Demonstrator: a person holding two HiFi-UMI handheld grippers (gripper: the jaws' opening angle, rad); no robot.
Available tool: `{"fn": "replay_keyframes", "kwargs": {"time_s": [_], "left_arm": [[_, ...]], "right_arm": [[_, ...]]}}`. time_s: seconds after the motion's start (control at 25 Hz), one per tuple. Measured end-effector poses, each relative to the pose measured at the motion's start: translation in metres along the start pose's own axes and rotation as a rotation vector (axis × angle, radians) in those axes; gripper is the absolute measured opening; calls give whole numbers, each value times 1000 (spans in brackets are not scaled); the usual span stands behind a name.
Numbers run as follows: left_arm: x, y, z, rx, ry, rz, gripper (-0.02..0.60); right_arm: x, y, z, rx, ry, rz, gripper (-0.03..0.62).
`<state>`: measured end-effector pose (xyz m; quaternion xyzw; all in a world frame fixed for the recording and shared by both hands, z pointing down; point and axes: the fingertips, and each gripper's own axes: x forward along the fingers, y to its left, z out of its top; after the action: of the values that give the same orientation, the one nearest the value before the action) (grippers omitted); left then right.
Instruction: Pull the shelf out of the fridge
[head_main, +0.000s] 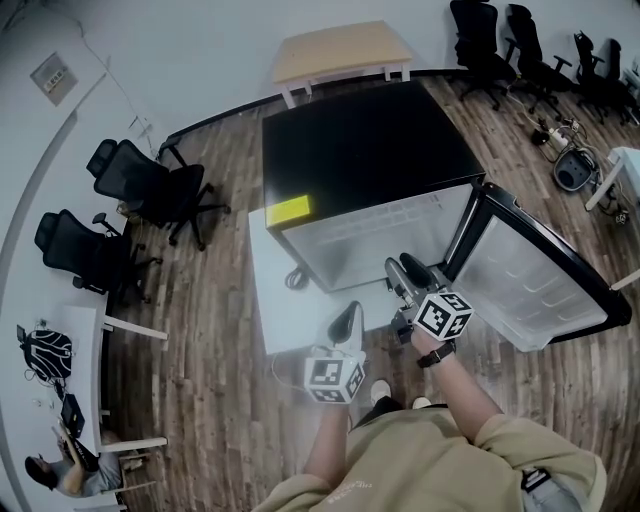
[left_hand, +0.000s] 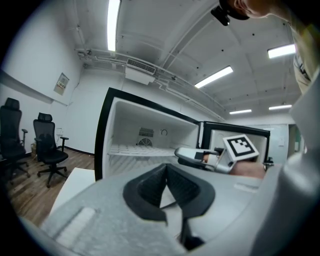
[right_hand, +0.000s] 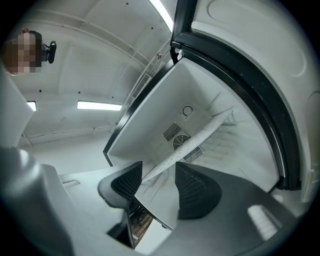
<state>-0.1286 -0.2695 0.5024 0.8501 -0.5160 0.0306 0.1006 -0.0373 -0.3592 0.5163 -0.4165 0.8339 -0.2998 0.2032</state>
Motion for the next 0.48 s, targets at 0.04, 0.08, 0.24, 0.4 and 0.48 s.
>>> {"fn": "replay_keyframes", "kwargs": {"time_s": [0.04,0.08,0.24,0.4,0.48], "left_arm": [[1,2,0,2,3,-1,3],[2,3,0,3,4,-1,3],[6,13,-1,2,10,2,3],[6,23,-5,-8,16,14,3],[6,28,-7,-18,17,18,3]], "right_arm": [[4,-4,1,20,-8,-9,211],[9,-8,2,48,-19,-19,237],[27,-28,10,215,-106,-56,348],[45,-44,13,383,-180,-74,411],[55,-50,13,445,-207,-77,417]]}}
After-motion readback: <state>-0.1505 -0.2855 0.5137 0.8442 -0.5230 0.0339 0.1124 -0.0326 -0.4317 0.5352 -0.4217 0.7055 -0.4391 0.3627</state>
